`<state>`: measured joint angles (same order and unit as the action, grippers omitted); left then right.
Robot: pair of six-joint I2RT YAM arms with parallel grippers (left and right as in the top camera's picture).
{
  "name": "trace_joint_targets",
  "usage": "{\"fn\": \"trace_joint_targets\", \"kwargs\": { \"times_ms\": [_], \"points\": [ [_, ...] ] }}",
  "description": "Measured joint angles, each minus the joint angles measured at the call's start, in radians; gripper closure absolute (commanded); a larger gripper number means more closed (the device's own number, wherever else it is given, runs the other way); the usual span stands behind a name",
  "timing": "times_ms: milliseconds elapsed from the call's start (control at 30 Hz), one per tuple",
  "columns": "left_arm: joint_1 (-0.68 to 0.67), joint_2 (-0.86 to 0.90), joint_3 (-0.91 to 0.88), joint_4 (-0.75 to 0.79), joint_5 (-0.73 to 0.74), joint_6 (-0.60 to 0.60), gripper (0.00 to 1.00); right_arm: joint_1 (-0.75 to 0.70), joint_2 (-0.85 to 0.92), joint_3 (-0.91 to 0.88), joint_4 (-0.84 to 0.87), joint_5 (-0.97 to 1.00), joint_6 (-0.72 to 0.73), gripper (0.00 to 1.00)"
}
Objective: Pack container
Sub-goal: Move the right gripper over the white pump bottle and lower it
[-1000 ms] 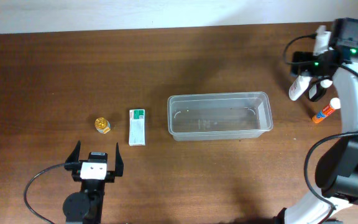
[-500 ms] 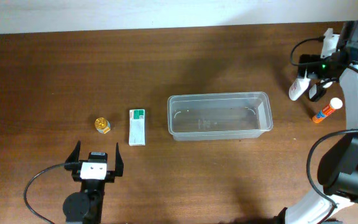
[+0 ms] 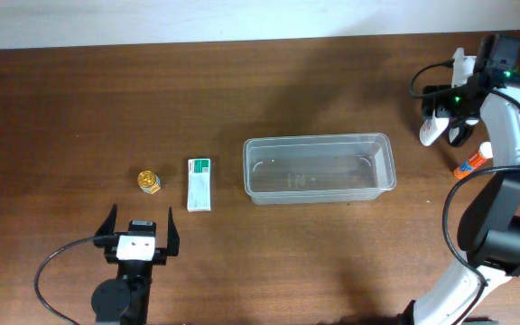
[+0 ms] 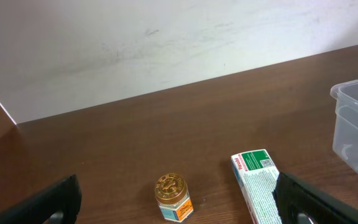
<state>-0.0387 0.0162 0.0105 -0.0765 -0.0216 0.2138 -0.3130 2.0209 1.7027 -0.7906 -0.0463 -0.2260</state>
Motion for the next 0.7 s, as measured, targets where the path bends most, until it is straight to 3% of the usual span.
{"fn": "trace_joint_targets", "kwargs": {
  "times_ms": [700],
  "points": [
    [0.000, 0.000, 0.000, 0.000, 0.000, 0.000, 0.01, 0.009, 0.023, 0.000, 0.010, -0.005, -0.009, 0.03]
  ]
}}
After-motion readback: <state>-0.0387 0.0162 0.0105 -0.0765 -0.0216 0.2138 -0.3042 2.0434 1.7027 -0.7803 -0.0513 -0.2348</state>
